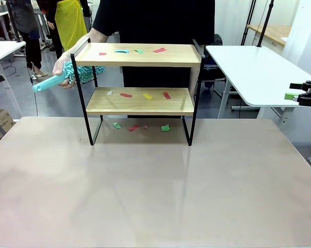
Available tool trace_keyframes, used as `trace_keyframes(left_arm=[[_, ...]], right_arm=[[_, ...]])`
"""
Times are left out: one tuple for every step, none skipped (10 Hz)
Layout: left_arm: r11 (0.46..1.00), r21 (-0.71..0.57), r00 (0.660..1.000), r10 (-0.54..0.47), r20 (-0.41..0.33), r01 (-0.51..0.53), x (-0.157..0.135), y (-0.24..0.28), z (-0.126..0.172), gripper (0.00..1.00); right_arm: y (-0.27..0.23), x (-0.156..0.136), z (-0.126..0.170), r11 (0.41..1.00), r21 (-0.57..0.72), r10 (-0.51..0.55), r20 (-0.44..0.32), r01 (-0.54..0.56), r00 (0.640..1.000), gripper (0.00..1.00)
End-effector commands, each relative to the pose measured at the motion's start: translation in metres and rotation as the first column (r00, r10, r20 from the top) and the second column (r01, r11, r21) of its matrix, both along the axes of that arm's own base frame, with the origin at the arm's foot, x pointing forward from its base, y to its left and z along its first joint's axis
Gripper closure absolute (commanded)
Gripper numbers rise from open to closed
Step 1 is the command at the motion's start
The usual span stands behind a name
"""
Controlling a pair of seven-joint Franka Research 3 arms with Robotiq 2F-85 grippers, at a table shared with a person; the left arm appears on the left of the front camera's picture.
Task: Clean the shelf.
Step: Pick up the Duster handed by the human.
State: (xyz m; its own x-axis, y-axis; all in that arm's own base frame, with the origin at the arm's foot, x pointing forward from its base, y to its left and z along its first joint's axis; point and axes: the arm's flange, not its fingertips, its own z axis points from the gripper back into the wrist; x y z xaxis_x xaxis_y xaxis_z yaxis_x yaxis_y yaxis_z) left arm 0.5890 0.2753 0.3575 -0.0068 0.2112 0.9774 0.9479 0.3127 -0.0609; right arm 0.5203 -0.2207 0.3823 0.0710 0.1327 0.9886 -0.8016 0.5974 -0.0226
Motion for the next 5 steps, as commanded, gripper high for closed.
trace_keyframes(left_arm=[[0.999,0.039,0.999,0.025,-0.047,-0.023,-0.001,-0.002,0.013,0.0],[0.999,0.033,0.997,0.027,-0.066,-0.025,0.001,0.001,0.009,0.0],[0.999,0.032,0.996,0.036,-0.084,-0.033,0.002,0.004,0.008,0.0],[0.997,0.051,0.992,0.068,-0.105,-0.063,-0.001,0.003,0.015,0.0],[0.987,0.115,0.986,0.121,-0.116,-0.108,-0.01,-0.003,0.033,0.0]], right_arm=[[0.004,0.001,0.004,1.0,-0.008,-0.007,-0.014,0.007,1.0,0.0],[0.004,0.001,0.004,1.0,-0.008,-0.007,-0.014,0.007,1.0,0.0],[0.004,0.001,0.004,1.0,-0.008,-0.007,-0.014,0.007,1.0,0.0],[0.004,0.001,0.004,1.0,-0.008,-0.007,-0.014,0.007,1.0,0.0],[0.004,0.001,0.004,1.0,-0.008,-0.007,-0.014,0.007,1.0,0.0]])
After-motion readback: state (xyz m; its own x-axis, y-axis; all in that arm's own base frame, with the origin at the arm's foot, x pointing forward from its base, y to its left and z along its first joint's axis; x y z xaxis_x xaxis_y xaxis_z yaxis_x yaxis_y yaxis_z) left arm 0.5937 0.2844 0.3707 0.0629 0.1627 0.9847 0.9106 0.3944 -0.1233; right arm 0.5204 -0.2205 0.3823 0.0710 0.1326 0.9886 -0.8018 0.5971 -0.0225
